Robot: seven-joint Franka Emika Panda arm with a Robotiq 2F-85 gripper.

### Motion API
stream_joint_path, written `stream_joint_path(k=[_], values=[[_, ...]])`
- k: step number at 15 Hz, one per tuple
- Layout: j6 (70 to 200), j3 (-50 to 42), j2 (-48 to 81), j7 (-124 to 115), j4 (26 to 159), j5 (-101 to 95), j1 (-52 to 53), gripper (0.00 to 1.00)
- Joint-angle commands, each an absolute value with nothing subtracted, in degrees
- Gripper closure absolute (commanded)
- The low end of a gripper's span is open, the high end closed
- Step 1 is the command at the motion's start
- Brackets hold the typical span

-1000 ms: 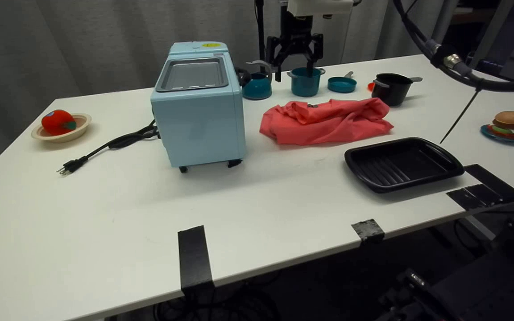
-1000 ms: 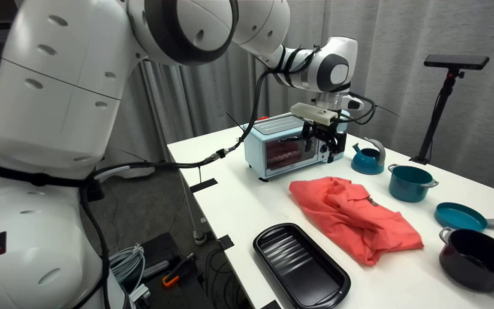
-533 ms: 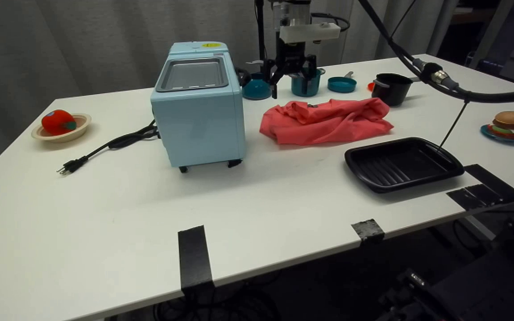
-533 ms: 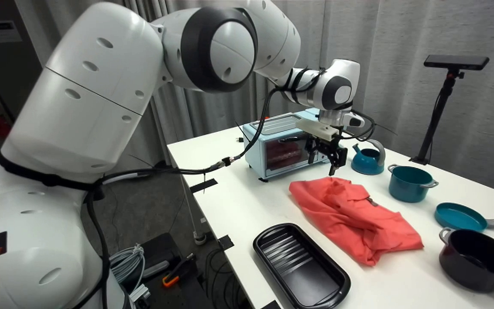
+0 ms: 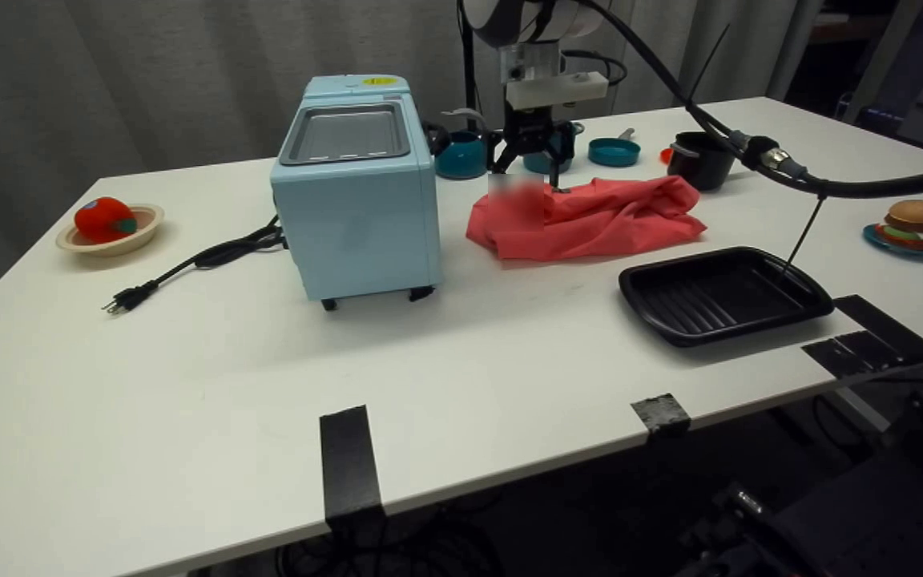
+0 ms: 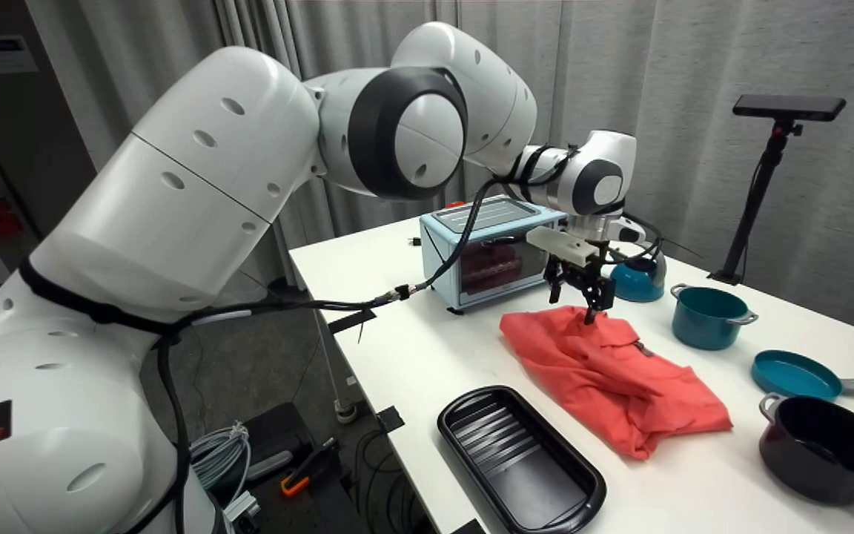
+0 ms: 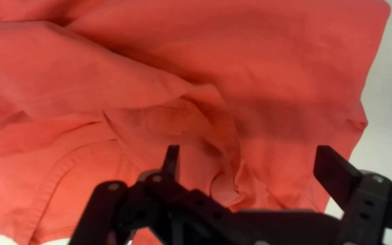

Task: Unfold the orange shirt

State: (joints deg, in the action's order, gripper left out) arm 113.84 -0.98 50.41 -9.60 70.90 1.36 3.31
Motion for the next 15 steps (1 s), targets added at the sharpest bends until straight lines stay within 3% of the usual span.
stream_joint_path(k=[1, 10, 11, 15], values=[[110.9, -1.9, 55.0, -11.3, 63.7, 0.9, 3.3, 0.26], [107.2, -2.3, 58.3, -10.8, 58.1, 1.7, 1.2, 0.95], [106.6, -2.1, 58.3, -10.6, 57.9, 1.8, 1.0, 1.00], [107.1, -1.4, 54.8, -9.0, 60.7, 2.1, 0.6, 0.99]])
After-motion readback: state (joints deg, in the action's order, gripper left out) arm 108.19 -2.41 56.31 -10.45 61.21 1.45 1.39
